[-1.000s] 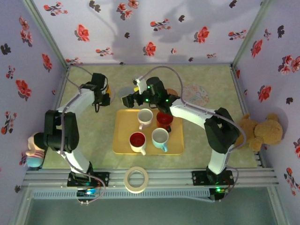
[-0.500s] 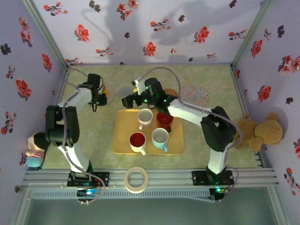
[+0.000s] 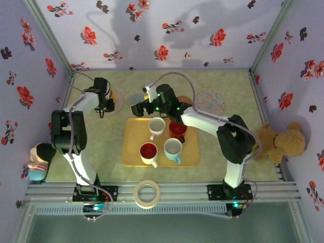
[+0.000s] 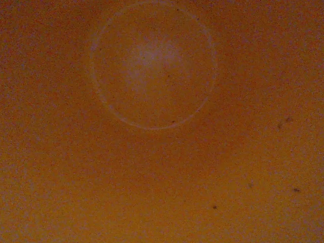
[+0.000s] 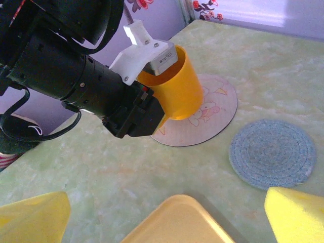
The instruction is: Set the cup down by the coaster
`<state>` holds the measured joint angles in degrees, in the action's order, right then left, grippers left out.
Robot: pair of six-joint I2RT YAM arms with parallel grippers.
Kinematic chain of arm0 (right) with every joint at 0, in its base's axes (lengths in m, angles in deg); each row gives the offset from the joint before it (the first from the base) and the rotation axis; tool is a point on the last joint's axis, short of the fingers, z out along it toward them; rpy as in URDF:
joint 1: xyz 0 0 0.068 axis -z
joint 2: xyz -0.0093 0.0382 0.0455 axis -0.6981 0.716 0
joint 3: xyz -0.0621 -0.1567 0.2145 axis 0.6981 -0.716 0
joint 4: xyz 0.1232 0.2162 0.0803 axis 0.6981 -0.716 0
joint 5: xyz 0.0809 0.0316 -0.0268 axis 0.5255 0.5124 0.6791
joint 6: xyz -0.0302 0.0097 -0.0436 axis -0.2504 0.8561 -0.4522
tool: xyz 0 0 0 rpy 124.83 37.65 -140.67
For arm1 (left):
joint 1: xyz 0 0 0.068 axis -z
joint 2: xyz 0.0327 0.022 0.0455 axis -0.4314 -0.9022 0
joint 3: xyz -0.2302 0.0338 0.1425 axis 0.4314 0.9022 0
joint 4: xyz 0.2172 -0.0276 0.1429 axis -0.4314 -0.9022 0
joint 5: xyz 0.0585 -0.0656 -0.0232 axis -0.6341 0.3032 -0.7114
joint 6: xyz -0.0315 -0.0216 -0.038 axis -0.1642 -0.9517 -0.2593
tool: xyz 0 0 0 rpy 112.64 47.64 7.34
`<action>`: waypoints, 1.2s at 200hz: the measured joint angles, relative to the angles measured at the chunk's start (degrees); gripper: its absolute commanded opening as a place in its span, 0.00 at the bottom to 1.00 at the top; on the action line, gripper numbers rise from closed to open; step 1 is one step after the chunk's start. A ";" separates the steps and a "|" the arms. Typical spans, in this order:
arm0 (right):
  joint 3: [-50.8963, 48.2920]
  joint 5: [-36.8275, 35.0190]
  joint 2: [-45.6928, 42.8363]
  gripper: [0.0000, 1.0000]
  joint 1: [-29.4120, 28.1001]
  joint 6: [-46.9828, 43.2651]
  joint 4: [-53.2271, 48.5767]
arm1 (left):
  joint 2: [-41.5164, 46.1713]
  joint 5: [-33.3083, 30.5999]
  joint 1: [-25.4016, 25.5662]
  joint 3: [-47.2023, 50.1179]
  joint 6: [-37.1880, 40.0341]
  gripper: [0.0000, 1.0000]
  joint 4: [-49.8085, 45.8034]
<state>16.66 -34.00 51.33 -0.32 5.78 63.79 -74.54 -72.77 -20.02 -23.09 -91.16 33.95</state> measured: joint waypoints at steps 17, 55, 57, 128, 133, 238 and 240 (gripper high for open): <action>0.00 0.00 0.09 1.00 0.00 0.44 0.33 | -0.61 -0.44 -0.04 -0.04 0.17 0.00 -0.22; 0.00 0.00 0.17 1.00 0.00 0.57 0.42 | -1.16 -1.57 -0.33 -0.04 0.57 0.00 -0.55; 0.00 0.00 0.17 1.00 0.00 0.57 0.42 | -1.16 -1.60 -0.33 -0.04 0.59 0.00 -0.55; 0.00 0.02 0.20 1.00 0.02 2.03 1.68 | -1.51 -2.49 -0.70 -0.04 1.36 0.03 -0.57; 0.00 0.02 0.20 1.00 0.02 2.05 1.75 | -1.60 -2.51 -0.70 -0.04 1.40 0.03 -0.57; -1.31 0.00 0.20 1.00 0.02 3.56 4.46 | -2.62 -2.45 -1.25 -0.28 1.18 0.06 0.92; -1.36 0.00 0.20 1.00 0.02 3.56 4.46 | -2.62 -2.45 -1.29 -0.28 1.16 0.06 0.98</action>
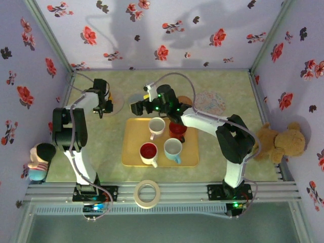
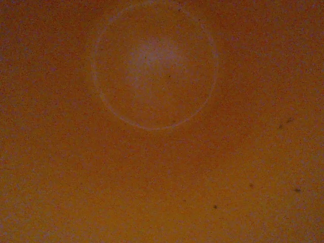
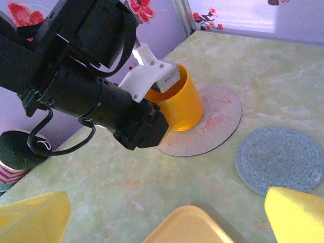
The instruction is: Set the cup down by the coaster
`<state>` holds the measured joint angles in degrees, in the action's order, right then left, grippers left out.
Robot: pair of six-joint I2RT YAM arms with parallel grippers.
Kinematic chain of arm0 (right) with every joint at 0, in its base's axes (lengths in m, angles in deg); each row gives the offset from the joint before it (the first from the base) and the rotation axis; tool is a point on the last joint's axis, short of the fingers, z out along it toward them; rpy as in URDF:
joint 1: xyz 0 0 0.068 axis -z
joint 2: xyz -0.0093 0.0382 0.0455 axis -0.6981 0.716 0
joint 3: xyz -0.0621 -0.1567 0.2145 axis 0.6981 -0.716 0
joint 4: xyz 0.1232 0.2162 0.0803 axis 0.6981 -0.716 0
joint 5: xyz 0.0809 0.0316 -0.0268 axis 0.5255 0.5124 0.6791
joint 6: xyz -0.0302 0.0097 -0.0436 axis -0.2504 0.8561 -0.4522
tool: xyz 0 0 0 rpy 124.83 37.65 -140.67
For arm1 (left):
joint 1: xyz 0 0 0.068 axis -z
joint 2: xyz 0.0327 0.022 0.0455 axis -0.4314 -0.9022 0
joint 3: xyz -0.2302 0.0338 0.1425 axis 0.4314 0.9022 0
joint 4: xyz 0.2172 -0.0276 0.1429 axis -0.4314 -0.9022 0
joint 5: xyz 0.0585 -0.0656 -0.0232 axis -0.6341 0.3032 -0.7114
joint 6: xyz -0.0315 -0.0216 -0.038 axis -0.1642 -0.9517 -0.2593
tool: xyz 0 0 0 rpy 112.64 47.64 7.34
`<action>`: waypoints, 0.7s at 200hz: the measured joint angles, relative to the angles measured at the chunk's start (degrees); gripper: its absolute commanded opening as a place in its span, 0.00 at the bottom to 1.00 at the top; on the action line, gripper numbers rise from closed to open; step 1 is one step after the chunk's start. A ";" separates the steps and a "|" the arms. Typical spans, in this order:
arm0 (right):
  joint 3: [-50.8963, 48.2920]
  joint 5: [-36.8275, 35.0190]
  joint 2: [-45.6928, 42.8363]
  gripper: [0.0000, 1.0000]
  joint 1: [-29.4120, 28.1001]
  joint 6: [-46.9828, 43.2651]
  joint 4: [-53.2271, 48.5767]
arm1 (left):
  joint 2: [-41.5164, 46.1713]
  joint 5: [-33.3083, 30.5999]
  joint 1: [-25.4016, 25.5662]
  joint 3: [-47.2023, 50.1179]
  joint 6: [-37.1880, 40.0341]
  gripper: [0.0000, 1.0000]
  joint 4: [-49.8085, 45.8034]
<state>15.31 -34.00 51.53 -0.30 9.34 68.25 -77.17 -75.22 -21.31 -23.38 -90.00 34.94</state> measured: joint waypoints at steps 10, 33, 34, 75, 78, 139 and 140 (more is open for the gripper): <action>-0.07 0.00 0.00 1.00 0.00 0.00 0.07 | -0.07 0.04 -0.04 -0.02 -0.09 0.07 0.09; -0.07 0.00 -0.02 1.00 0.00 0.00 0.26 | -0.11 0.07 -0.04 -0.09 -0.31 0.10 0.09; -0.07 0.00 0.00 1.00 0.00 0.00 0.26 | -0.13 0.07 -0.04 -0.09 -0.35 0.10 0.09; -0.07 0.04 0.00 1.00 0.00 0.00 0.26 | -0.13 0.07 -0.04 -0.09 -0.44 0.18 0.09; -0.07 0.04 0.00 1.00 0.00 0.00 0.26 | -0.13 0.07 -0.04 -0.11 -0.44 0.19 0.09; -0.07 0.20 0.00 1.00 0.00 -0.02 0.26 | -0.13 -0.02 -0.22 -1.22 -1.07 0.26 0.07; -0.07 0.20 0.00 1.00 0.00 -0.02 0.26 | -0.13 -0.02 -0.22 -1.22 -1.07 0.27 0.07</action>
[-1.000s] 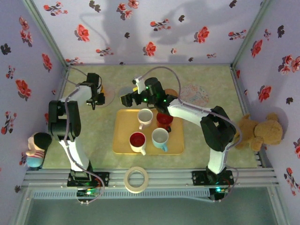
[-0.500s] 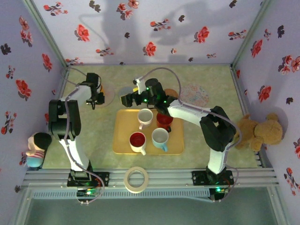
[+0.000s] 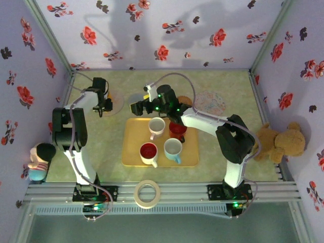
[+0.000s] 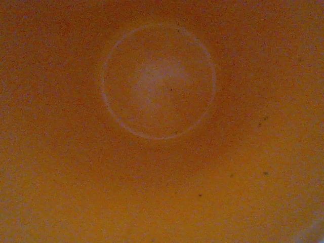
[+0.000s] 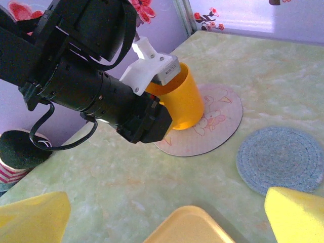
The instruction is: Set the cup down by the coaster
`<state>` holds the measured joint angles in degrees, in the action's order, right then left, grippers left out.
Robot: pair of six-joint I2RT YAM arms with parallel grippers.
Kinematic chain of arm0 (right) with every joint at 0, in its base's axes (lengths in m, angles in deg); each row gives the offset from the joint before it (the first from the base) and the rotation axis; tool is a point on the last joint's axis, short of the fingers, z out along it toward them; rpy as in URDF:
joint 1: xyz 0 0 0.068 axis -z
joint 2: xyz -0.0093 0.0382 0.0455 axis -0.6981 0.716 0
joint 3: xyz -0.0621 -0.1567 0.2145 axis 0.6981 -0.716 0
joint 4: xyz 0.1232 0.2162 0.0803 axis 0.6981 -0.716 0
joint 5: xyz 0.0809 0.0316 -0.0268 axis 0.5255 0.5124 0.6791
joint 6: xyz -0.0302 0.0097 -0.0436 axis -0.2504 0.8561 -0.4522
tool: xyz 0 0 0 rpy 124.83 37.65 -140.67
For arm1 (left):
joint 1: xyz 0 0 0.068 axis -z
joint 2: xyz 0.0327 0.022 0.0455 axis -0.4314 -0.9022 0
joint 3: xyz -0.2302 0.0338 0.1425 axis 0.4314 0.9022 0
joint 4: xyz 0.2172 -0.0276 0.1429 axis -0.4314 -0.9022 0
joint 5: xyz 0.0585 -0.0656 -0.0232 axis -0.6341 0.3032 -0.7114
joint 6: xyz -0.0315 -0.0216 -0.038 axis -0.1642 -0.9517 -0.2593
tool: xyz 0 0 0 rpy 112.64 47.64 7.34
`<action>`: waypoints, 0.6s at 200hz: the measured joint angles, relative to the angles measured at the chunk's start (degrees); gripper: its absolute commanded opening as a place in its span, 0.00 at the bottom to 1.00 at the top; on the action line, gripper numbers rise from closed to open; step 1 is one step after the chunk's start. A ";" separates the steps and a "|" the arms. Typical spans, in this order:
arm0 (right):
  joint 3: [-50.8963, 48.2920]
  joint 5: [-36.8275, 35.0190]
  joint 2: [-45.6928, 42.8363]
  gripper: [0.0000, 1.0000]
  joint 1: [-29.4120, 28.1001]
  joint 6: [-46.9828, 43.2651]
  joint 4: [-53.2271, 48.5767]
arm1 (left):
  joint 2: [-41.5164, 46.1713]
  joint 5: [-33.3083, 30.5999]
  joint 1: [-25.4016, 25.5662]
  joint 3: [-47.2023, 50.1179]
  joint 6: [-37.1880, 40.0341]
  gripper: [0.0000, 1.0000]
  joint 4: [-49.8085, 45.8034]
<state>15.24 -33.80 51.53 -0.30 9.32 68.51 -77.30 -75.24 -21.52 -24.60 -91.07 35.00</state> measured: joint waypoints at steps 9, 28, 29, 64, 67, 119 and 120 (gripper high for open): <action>0.00 0.00 0.00 1.00 -0.02 0.00 0.00 | 0.00 0.00 0.00 -0.07 -0.02 0.29 -0.02; 0.00 0.02 0.00 1.00 0.00 0.00 0.00 | 0.00 0.02 0.00 -0.07 -0.22 0.33 -0.07; 0.00 0.02 0.00 1.00 0.00 0.00 0.00 | 0.00 0.02 0.00 -0.07 -0.22 0.33 -0.07; 0.00 0.02 0.00 1.00 0.00 -0.02 0.00 | 0.00 0.02 0.00 -0.07 -0.39 0.39 -0.09; 0.00 0.02 0.00 1.00 0.00 -0.02 0.00 | 0.00 0.02 0.00 -0.07 -0.39 0.40 -0.11; 0.00 0.07 0.00 1.00 0.00 -0.66 -0.26 | 0.48 0.02 0.00 -0.04 -1.66 0.57 -0.81; 0.00 0.07 0.00 1.00 0.00 -0.66 -0.28 | 0.50 0.02 0.00 -0.04 -1.66 0.57 -0.87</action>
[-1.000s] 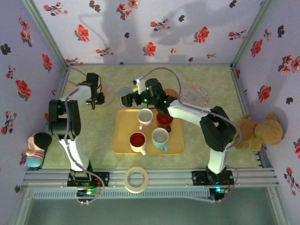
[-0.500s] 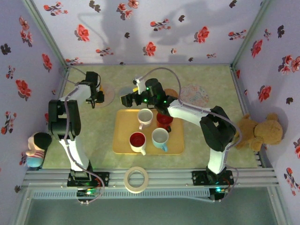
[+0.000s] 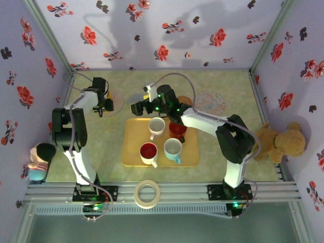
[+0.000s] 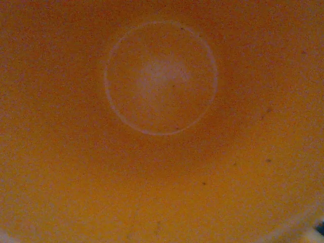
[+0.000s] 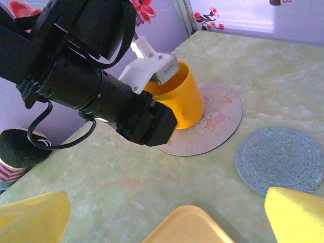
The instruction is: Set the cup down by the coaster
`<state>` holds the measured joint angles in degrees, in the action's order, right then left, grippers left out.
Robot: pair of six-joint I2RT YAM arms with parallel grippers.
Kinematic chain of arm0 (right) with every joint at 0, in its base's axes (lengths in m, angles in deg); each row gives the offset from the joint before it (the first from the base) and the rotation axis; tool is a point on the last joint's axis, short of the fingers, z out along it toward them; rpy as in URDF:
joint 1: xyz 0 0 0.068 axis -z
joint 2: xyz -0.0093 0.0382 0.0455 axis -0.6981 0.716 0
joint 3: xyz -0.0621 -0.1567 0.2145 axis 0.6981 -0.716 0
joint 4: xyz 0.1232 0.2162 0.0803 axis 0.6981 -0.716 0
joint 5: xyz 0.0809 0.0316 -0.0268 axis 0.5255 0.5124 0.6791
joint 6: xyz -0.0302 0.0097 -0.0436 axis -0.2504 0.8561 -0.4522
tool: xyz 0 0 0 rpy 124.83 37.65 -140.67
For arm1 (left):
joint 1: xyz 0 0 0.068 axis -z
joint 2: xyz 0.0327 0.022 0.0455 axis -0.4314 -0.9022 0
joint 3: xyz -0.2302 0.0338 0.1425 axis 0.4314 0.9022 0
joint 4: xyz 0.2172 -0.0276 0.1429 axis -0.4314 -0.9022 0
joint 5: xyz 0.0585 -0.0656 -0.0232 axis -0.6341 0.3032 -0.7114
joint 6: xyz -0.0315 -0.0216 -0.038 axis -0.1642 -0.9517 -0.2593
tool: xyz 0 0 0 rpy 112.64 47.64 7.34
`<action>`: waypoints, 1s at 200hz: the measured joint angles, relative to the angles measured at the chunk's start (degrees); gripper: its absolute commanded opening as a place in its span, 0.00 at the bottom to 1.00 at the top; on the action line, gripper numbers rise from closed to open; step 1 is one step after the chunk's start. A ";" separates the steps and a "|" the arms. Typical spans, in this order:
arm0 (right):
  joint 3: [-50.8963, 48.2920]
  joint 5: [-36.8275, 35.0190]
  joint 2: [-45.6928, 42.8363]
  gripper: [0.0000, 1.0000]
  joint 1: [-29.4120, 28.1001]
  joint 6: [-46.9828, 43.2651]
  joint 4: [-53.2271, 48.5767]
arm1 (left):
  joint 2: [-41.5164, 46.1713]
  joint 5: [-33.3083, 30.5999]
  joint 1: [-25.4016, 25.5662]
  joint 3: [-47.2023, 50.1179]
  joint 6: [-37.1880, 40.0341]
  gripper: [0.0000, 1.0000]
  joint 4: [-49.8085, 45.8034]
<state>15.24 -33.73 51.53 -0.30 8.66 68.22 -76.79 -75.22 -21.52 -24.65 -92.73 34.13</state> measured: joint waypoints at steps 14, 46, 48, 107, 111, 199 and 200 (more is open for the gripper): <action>0.00 0.00 0.00 1.00 0.00 -0.55 -0.59 | 1.18 0.00 0.00 0.02 -0.17 0.64 -0.63; 0.02 0.55 -0.07 1.00 0.00 -2.86 -3.34 | 5.75 0.02 -0.09 0.02 -0.13 0.75 -1.40; 0.02 0.63 -0.09 1.00 0.00 -3.10 -3.63 | 6.14 0.04 -0.09 0.02 -0.04 0.76 -1.46; 0.07 1.68 -3.23 1.00 0.00 -7.43 -9.31 | 15.39 1.68 -0.20 -0.02 0.20 0.84 -4.39; 0.07 1.68 -3.63 1.00 0.00 -7.72 -9.60 | 16.09 2.01 -0.20 -0.02 0.20 0.84 -4.59; 0.07 1.88 -14.01 0.98 -0.24 -15.61 -22.58 | 29.94 12.20 -0.20 0.24 -0.07 0.85 -11.06; 0.07 1.88 -14.10 0.98 -0.24 -15.67 -22.73 | 30.05 12.31 -0.20 0.24 -0.07 0.85 -11.15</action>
<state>15.31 -31.85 37.43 -0.54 -7.01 45.49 -46.74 -62.91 -21.72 -24.41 -92.80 22.98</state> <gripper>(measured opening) 0.983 0.852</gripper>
